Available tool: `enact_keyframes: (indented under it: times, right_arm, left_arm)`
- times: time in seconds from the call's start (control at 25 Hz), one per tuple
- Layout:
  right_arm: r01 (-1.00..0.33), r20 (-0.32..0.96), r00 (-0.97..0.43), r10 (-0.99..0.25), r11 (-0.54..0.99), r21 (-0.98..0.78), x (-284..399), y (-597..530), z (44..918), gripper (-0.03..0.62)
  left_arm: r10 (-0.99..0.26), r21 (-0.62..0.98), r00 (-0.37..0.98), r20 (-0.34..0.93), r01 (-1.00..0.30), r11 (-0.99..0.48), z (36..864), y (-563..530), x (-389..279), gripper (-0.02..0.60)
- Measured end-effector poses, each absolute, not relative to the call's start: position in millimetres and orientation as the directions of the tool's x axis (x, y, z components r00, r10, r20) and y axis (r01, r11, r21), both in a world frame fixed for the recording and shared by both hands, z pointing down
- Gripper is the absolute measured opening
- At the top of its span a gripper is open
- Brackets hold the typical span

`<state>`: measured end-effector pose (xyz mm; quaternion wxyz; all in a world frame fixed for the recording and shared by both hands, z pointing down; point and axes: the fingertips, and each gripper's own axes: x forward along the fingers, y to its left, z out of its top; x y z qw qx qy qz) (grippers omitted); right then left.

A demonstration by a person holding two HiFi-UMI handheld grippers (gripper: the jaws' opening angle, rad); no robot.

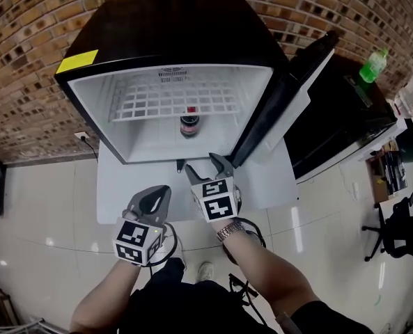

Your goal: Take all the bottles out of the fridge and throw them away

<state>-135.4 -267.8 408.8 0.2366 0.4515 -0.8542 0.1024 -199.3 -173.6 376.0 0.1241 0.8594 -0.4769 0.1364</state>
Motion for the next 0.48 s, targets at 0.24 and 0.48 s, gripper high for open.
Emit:
enact_keyframes:
  times: [0.24, 0.48]
  right_arm:
    - [-0.843, 0.513, -0.443, -0.735, 0.537, 0.041, -154, -328, 416, 0.304]
    - [-0.860, 0.545, -0.407, -0.733, 0.508, 0.041, -165, -372, 434, 0.319]
  left_arm:
    - [-0.769, 0.085, 0.520, 0.373, -0.844, -0.529, 382, -201, -223, 0.004]
    - [-0.751, 0.086, 0.535, 0.387, -0.832, -0.548, 385, -220, -239, 0.005]
